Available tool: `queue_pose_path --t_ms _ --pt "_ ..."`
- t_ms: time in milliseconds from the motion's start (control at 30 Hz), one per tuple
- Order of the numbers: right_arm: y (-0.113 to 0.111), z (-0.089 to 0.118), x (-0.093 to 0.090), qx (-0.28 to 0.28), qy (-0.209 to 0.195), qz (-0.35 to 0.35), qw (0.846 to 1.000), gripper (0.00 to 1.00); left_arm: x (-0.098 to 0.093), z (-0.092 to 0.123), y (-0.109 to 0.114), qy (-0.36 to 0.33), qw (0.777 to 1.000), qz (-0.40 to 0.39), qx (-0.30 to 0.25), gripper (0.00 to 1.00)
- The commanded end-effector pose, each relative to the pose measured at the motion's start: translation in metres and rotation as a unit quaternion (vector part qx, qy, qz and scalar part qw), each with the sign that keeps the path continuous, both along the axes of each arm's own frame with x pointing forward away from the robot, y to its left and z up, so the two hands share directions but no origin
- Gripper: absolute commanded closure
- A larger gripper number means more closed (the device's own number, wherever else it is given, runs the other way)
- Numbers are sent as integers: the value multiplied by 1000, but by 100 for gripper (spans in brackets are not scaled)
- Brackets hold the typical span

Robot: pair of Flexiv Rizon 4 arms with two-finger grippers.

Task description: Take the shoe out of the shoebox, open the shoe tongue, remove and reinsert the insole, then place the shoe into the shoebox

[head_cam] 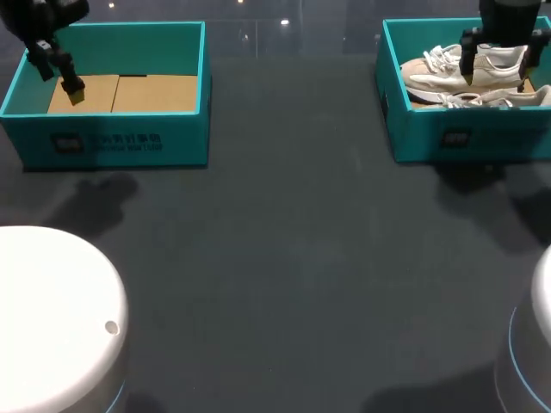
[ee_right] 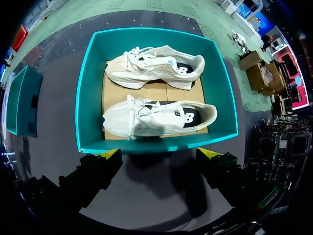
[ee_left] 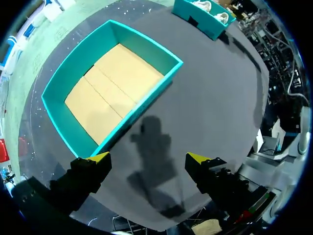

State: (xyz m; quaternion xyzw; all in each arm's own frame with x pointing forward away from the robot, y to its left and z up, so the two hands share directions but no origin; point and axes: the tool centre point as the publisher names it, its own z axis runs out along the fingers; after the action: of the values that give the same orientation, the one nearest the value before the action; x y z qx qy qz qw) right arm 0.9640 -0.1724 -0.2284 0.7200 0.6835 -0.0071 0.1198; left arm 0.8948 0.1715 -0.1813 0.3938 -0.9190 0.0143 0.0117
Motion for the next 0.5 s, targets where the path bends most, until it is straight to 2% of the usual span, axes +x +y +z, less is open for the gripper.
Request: queue_pose_path --t_ms 33,233,500 --pt "-2 6 -15 8 -8 3 1000 0 11 3 6 21 974 226 14 0" --pt "1 13 -24 23 -18 12 1000 0 13 8 14 9 954 300 20 0" --pt "1 15 -26 47 -15 22 999 0 16 12 29 0 933 360 19 0"
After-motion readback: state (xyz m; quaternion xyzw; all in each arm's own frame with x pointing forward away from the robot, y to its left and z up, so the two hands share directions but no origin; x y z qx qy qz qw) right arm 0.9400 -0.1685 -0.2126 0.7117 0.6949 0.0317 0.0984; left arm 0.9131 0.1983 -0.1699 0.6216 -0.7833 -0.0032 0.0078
